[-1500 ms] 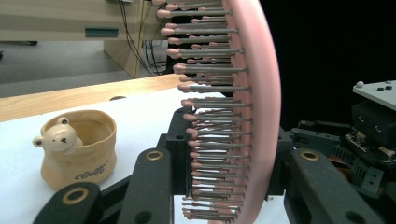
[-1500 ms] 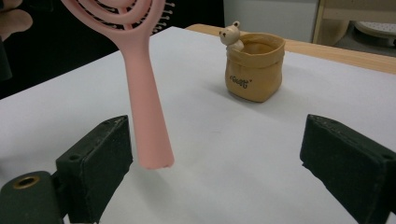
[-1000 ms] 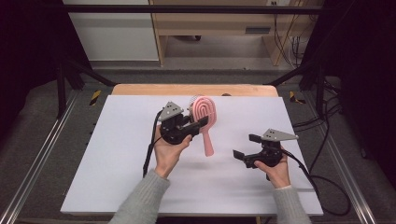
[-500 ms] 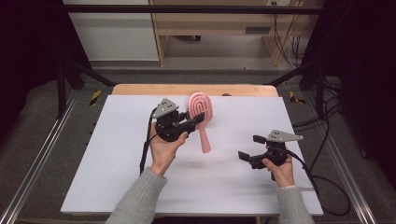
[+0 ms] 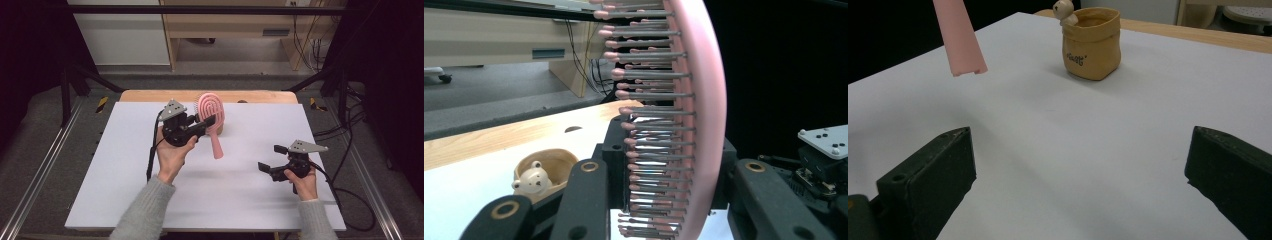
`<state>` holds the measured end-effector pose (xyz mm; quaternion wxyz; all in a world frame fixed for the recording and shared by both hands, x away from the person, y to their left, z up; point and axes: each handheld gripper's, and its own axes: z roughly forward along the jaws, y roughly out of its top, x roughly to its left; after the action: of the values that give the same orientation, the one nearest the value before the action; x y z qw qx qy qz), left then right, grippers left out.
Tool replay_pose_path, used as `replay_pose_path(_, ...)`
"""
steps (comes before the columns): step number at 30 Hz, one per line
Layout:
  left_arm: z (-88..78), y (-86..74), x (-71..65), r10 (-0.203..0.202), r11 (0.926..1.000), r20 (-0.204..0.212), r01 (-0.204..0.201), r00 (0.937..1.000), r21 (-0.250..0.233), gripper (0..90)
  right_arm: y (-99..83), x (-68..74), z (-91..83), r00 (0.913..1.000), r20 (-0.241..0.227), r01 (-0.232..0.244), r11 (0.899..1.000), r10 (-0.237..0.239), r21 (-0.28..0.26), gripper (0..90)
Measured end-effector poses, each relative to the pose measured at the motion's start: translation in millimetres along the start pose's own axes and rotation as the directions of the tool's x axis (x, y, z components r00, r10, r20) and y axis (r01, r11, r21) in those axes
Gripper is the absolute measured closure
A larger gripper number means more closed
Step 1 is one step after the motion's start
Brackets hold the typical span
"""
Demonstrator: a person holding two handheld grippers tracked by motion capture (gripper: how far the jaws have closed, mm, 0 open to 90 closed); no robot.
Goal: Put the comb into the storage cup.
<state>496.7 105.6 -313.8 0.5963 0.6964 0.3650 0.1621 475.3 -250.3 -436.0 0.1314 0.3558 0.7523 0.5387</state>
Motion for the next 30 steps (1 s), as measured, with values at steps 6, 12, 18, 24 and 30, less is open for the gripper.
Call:
replay_pose_path(6,0.1,5.8,2.5,0.007,1.0,-0.006,-0.007,1.0,-0.003,64.0,-1.4,-1.2,-0.3,0.9999,0.011,-0.003,1.0,0.002,0.005,0.5)
replay_pose_path(12,1.8,11.3,5.0,0.01,0.9999,-0.011,-0.01,0.9999,-0.005,64.0,-2.2,-1.5,-0.8,0.9999,0.011,-0.003,1.0,0.003,0.002,0.5)
replay_pose_path(18,5.0,17.5,7.9,0.014,0.9999,-0.021,-0.014,0.9997,-0.005,64.0,-2.0,-1.6,-1.5,0.9999,0.013,-0.003,1.0,0.003,0.001,0.6)
replay_pose_path(24,8.7,24.9,11.1,0.018,0.9998,-0.031,-0.018,0.9994,-0.007,64.0,-2.3,-1.9,-2.0,0.9999,0.013,-0.007,1.0,0.007,0.0,0.6)
replay_pose_path(30,12.8,28.7,16.2,0.015,0.9999,-0.042,-0.016,0.999,-0.003,64.0,-2.3,-1.8,-1.8,0.9999,0.011,-0.007,1.0,0.007,0.001,0.6)
